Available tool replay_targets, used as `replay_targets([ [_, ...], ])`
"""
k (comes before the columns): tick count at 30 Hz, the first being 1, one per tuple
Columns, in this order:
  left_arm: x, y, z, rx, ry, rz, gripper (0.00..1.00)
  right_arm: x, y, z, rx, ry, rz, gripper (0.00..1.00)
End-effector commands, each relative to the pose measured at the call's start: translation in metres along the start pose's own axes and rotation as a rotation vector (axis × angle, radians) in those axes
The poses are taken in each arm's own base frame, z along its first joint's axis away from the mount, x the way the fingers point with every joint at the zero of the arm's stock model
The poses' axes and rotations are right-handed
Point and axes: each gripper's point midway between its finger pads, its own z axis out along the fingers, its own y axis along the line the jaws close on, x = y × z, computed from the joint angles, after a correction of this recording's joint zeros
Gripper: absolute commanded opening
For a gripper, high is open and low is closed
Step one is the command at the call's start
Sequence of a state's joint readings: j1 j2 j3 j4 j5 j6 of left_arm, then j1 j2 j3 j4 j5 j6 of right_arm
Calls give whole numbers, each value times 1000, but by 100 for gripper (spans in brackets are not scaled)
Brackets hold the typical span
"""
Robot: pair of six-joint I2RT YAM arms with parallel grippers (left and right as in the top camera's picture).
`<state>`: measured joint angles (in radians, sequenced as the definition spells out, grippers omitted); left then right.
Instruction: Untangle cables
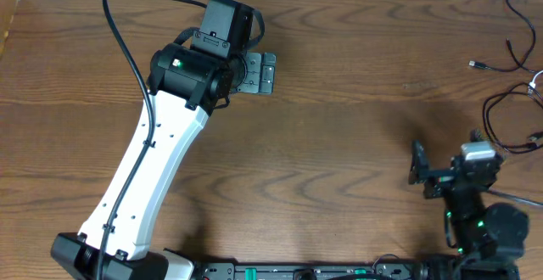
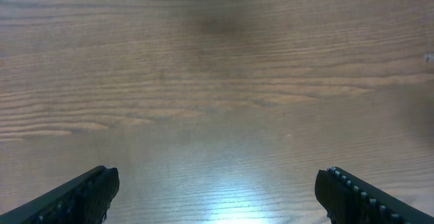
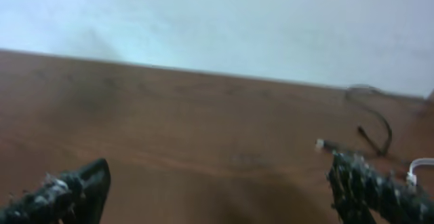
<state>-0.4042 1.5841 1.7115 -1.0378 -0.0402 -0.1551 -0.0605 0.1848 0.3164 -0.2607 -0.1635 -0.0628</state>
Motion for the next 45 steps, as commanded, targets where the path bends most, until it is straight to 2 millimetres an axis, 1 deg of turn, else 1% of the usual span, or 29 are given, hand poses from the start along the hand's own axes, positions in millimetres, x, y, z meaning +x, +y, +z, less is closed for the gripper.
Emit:
replay_targets([
  [1, -1, 3, 0, -16, -4, 16, 98, 20, 6, 2, -19, -13, -10, 99],
  [4, -1, 3, 0, -16, -4, 16, 98, 34, 10, 5, -34, -30, -14, 99],
  [9, -1, 3, 0, -16, -4, 16, 98, 50, 15, 11, -51, -64, -21, 99],
  [12, -1, 3, 0, -16, -4, 16, 98, 61, 16, 14, -55, -50, -20, 99],
  [23, -1, 3, 0, -16, -4, 16, 98, 60, 15, 15, -50, -66, -22, 99],
  [25, -1, 3, 0, -16, -4, 16, 98, 58, 14, 15, -40, -81, -24, 99],
  [30, -1, 3, 0, -16, -4, 16, 98, 43, 8, 14, -9, -138, -30, 99],
  [33, -1, 3, 0, -16, -4, 16, 98, 49, 7, 14, 0, -115, -26, 99],
  [35, -1, 3, 0, -16, -3, 16, 98, 61, 7, 15, -4, -64, -21, 99],
  [45, -1, 3, 0, -16, -4, 16, 98, 62, 8, 16, -5, -61, -16, 99],
])
